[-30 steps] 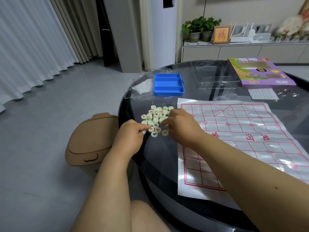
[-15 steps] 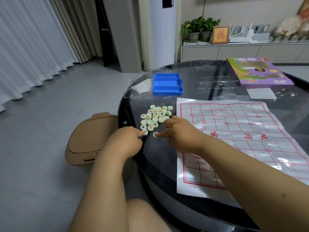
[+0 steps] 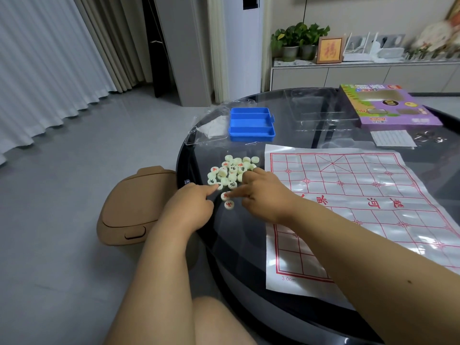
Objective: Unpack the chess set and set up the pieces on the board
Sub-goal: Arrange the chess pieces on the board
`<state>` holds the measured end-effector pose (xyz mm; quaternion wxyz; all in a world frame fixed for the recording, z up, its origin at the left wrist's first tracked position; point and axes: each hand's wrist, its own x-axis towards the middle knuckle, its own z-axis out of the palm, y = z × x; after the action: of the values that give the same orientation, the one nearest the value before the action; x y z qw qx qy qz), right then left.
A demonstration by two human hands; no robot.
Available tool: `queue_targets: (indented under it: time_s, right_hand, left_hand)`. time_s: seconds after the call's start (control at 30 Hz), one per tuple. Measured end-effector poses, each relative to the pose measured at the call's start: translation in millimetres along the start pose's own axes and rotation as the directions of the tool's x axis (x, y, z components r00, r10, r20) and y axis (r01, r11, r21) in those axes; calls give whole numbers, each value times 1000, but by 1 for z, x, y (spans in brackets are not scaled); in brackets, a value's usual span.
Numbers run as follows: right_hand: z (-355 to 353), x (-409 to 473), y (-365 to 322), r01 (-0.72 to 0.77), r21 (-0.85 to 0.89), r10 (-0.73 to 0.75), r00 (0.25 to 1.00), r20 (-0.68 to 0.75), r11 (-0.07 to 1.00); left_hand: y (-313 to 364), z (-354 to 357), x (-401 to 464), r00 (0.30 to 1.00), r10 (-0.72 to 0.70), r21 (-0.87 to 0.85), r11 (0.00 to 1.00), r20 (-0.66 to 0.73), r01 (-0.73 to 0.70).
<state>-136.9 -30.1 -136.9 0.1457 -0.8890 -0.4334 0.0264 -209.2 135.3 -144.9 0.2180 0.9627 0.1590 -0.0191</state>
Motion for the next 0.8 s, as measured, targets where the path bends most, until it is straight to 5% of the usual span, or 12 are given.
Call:
queue_targets:
  time_s: [0.23, 0.57, 0.8]
  right_hand:
    - [1, 10, 8, -103, -40, 101, 994, -47, 994]
    - [-5, 4, 7, -46, -15, 43, 991, -129, 999]
    - [-2, 8, 9, -93, -116, 91, 996, -24, 989]
  left_hand:
    - [9, 6, 10, 997, -3, -45, 999, -81, -1]
    - [8, 12, 17, 964, 94, -24, 994, -248, -103]
    - [11, 16, 29, 947, 87, -31, 994, -309, -101]
